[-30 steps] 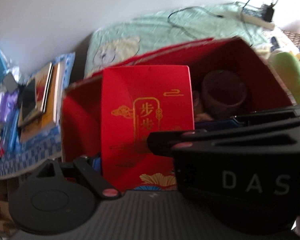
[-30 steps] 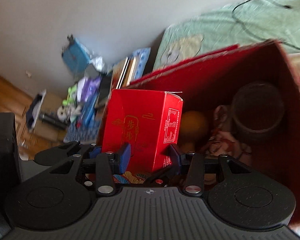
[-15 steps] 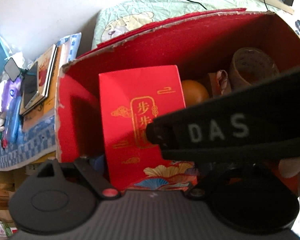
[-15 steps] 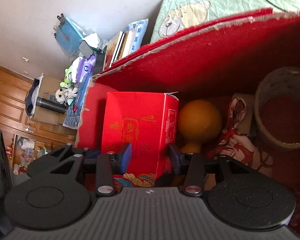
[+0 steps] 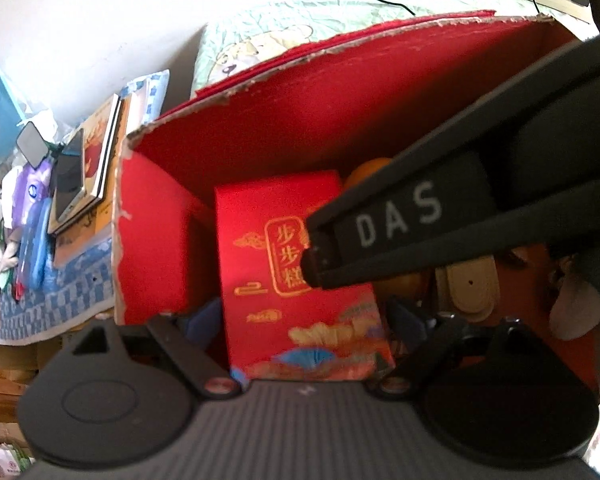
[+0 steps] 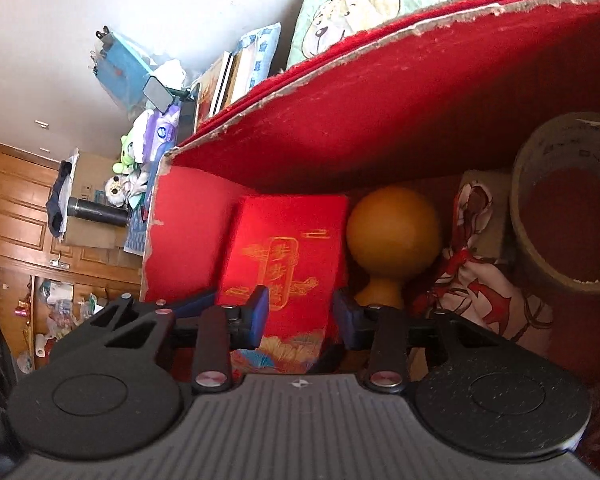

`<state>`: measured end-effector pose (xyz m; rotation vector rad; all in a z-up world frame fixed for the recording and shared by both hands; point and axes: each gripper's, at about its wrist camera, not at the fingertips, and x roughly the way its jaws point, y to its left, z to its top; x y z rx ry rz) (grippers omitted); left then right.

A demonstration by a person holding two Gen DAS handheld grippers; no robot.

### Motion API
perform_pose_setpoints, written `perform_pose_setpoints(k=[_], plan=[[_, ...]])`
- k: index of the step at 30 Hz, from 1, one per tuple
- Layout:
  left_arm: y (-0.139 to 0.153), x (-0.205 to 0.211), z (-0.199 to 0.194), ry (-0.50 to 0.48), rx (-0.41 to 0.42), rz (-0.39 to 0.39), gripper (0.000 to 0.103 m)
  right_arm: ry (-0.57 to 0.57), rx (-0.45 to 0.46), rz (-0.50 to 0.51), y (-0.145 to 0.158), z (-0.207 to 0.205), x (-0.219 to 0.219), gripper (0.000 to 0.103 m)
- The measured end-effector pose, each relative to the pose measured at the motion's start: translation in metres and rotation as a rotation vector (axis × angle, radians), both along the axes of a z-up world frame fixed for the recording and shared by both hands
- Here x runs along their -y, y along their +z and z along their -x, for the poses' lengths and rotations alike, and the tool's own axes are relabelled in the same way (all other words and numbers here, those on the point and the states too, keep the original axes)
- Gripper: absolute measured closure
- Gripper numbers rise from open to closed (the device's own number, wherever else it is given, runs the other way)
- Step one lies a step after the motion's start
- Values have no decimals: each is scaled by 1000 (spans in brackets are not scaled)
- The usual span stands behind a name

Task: Organize objects
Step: 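Lower the gift box into the box beside the gourd toy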

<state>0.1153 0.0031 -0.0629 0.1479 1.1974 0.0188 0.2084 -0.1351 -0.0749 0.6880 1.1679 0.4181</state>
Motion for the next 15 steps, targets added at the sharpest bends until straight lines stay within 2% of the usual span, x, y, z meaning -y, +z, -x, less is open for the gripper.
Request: perform_pose_setpoints(k=[15], plan=[[-3,-1,-5,17,19,-21,8,-47,3,18,-1,0,4,63]])
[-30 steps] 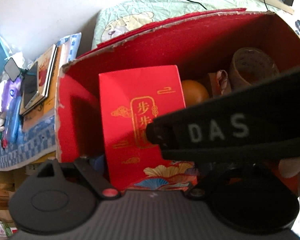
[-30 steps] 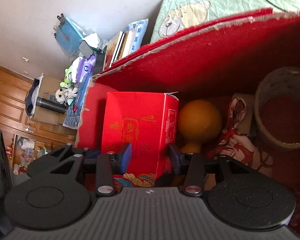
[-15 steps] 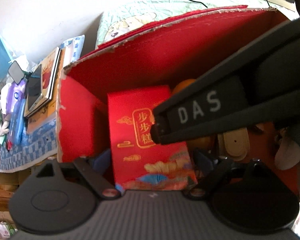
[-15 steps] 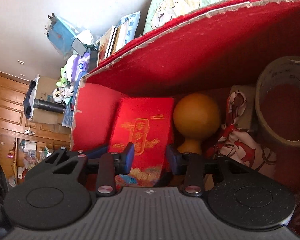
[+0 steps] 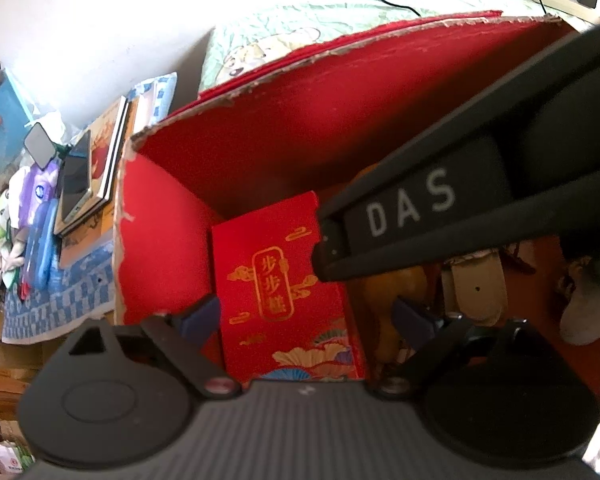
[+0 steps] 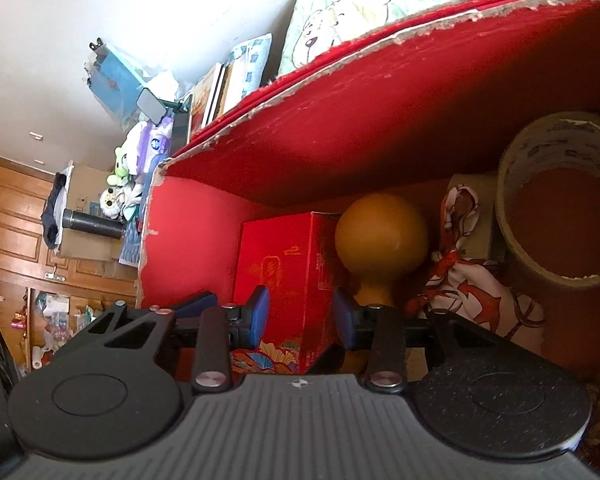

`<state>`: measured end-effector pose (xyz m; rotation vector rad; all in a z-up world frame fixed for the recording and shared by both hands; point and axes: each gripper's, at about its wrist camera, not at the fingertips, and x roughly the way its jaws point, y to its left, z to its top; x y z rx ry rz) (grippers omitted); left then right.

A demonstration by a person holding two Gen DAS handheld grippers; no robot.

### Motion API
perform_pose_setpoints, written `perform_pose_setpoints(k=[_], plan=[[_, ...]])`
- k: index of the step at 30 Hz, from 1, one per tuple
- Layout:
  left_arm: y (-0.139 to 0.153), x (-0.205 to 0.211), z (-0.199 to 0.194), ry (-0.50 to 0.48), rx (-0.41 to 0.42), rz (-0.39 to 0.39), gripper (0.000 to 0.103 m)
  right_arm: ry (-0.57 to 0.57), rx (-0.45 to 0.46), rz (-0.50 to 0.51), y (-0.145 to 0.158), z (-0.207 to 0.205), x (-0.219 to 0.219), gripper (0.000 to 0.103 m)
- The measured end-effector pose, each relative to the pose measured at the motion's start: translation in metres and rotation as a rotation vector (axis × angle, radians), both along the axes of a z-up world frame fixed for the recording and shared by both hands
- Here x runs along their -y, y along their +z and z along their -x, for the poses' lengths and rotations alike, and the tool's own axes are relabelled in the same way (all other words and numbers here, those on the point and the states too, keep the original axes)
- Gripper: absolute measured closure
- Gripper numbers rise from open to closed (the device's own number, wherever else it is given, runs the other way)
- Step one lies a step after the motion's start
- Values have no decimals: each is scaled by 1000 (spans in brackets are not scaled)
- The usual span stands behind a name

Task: Organize objects
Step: 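Lower the gift box into the box beside the gourd toy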

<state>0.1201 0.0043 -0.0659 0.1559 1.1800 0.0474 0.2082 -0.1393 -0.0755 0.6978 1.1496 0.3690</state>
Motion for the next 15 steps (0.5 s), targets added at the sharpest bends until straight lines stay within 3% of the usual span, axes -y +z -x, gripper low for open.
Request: perform_pose_setpoints(k=[15], plan=[[0,-2,-2,4,33,7,8,-70,-6,59,1,2,2,64]])
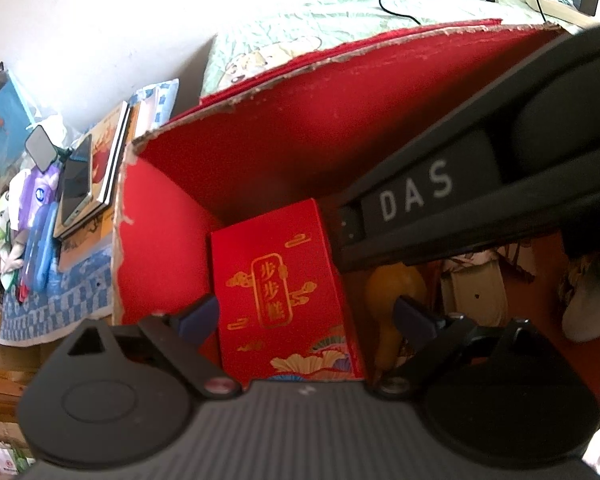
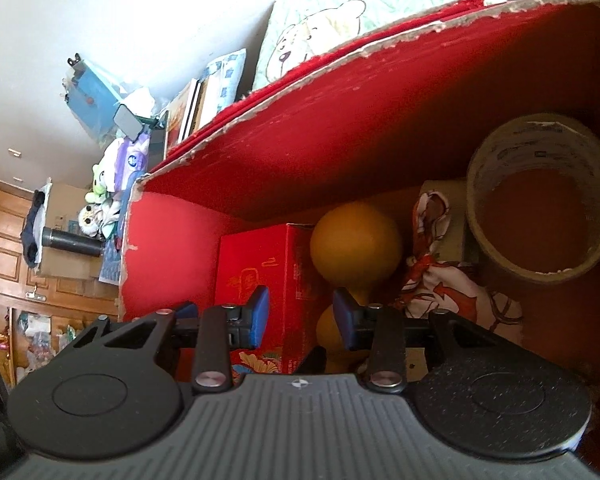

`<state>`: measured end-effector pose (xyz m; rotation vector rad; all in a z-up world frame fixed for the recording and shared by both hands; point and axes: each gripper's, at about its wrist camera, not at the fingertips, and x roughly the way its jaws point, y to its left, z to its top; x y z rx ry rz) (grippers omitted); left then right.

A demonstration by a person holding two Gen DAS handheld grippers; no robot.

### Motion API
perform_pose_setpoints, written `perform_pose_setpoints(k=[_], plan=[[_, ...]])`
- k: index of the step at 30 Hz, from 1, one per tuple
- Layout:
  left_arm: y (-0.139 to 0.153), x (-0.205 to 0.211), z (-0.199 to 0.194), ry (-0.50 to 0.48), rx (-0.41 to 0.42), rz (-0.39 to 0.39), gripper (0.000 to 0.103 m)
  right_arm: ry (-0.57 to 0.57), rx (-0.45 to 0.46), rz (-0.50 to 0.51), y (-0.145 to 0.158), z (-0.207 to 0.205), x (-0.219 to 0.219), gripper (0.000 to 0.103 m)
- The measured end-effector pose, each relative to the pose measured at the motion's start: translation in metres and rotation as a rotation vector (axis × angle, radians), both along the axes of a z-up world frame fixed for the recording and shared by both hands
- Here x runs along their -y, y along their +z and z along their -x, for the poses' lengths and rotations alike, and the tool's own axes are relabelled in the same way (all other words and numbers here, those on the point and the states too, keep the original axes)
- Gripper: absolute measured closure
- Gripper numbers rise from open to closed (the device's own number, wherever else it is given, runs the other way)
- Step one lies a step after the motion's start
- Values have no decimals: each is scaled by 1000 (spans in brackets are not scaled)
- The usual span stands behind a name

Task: Organize objects
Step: 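Lower the gift box into the box beside the gourd toy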

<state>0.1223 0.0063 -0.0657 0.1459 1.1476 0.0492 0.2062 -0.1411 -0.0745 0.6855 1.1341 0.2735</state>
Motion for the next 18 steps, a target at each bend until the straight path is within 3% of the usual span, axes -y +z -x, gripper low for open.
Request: perform_pose_setpoints(k=[18], plan=[[2,-8,-9,6,36,12,8,-62,-7,54,2,5,1,65]])
